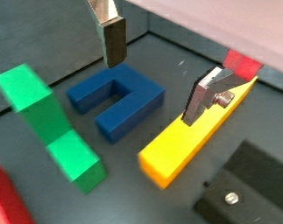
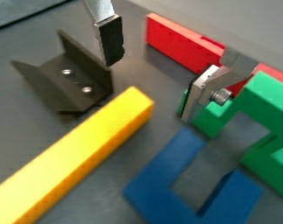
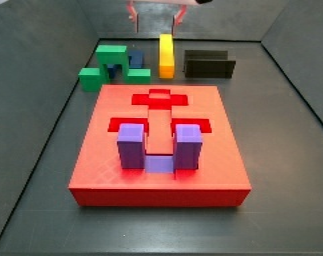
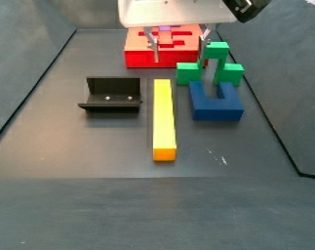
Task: Pick up the blue object. Move up. Place the blue object on the fixture. Regrasp the blue object. Move to above the board. Insert the blue object.
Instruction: Pick up the blue object.
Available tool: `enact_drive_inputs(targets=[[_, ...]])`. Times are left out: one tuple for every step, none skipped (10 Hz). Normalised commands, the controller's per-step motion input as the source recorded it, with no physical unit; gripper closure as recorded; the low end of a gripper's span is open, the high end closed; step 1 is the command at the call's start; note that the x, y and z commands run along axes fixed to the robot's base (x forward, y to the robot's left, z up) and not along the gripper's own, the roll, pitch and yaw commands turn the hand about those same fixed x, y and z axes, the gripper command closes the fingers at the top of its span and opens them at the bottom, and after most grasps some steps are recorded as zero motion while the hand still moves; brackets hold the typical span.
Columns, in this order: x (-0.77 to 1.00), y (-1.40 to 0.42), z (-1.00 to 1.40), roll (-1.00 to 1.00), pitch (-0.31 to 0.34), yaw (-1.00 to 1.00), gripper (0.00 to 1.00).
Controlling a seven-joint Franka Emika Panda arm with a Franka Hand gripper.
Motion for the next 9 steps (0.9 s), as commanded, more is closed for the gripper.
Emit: enact_drive_inputs(targets=[[0.00,-0.07,-0.19,0.00,-0.020,0.13,0.00],[0.00,0.00,-0.16,-0.03,-0.043,0.08,0.00],[0.00,0.05,-0.14,-0.01,-0.004,0.07,0.00],[-0.19,0.00,-0.12,0.00,-0.013,0.00,0.00],[-0.04,0.03,-0.20,0.00,0.000,0.00,0.00],[-0.27,0.00,-0.22,0.03,0.006,-0.22,0.00],[-0.35,0.00,-0.23,0.00,0.000,-0.17,0.00],[-0.45,0.00,-0.24,-0.03,-0.099,-0.06,0.00],[-0.43,-0.03,-0.21,-0.03,-0.106,-0.02,0.00]])
